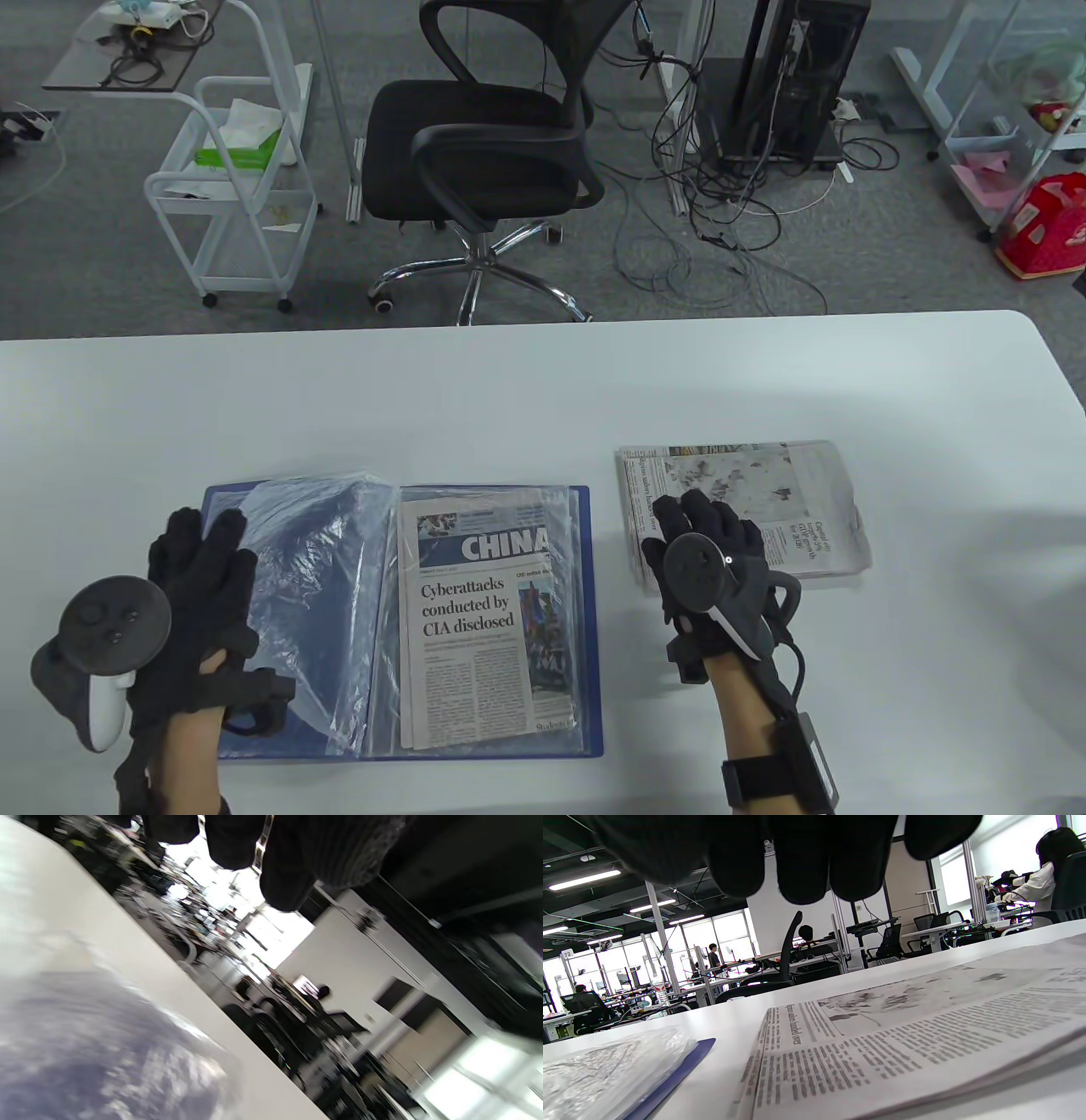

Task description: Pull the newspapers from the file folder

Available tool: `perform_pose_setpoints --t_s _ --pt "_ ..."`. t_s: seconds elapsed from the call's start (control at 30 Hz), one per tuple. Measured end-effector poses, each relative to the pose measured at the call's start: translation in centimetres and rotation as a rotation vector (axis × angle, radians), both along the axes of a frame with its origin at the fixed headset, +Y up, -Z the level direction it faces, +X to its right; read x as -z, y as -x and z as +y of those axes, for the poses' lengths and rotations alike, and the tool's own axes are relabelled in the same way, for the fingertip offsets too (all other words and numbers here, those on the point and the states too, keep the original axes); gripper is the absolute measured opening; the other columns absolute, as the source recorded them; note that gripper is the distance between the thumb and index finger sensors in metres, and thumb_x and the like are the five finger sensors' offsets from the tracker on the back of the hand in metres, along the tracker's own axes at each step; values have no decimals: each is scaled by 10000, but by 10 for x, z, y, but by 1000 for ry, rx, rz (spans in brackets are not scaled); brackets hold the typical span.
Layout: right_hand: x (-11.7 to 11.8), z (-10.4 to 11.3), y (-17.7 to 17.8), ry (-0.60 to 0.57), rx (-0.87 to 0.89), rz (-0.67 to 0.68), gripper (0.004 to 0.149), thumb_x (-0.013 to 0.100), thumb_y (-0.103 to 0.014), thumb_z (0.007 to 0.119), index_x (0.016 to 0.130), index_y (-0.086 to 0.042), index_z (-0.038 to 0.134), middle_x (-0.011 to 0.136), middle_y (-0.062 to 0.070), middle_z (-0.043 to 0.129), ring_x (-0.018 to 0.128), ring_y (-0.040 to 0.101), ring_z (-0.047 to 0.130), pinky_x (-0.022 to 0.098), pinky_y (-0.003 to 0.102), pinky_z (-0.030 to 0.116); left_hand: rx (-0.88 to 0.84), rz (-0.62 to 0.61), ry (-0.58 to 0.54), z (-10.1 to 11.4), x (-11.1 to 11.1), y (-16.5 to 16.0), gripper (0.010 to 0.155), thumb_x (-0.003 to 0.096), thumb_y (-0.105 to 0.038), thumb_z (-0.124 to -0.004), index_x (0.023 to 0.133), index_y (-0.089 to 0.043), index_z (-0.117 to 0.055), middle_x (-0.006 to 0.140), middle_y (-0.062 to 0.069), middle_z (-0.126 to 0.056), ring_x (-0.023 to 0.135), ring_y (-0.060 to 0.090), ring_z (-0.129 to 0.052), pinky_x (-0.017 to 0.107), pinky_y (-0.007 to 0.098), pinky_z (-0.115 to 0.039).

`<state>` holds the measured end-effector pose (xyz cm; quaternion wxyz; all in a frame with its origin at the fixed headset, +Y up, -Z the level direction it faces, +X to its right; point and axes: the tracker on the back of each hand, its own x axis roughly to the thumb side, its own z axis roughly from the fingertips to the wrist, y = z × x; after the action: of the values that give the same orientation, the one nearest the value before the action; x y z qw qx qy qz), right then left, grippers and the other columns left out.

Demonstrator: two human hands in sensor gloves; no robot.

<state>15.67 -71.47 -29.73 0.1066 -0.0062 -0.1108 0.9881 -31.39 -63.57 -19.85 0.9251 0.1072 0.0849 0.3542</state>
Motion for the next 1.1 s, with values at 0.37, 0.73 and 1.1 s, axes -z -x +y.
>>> perform_pose_setpoints --t_s 0.37,0.73,1.1 --pt "0 -1 1 9 -12 11 563 393 -512 734 931 -350 707 1044 45 739 970 375 767 680 642 584 404 -538 342 -57 30 -130 671 493 -434 -759 1109 -178 -690 1203 209 -547 1059 573 -521 707 668 -484" --pt "1 -6 30 71 -24 60 573 397 -532 724 949 -387 677 1078 15 708 1005 352 748 714 630 573 707 -798 673 -140 28 -195 942 411 -514 -783 1112 -157 -264 1150 169 -131 1034 545 -233 705 656 -349" --pt "90 -7 140 296 92 140 499 418 -462 716 915 -426 711 1056 -26 752 957 301 839 696 582 658 819 -732 632 -135 24 -205 825 410 -481 -784 1082 -184 -410 1146 129 -305 1046 492 -443 707 613 -503"
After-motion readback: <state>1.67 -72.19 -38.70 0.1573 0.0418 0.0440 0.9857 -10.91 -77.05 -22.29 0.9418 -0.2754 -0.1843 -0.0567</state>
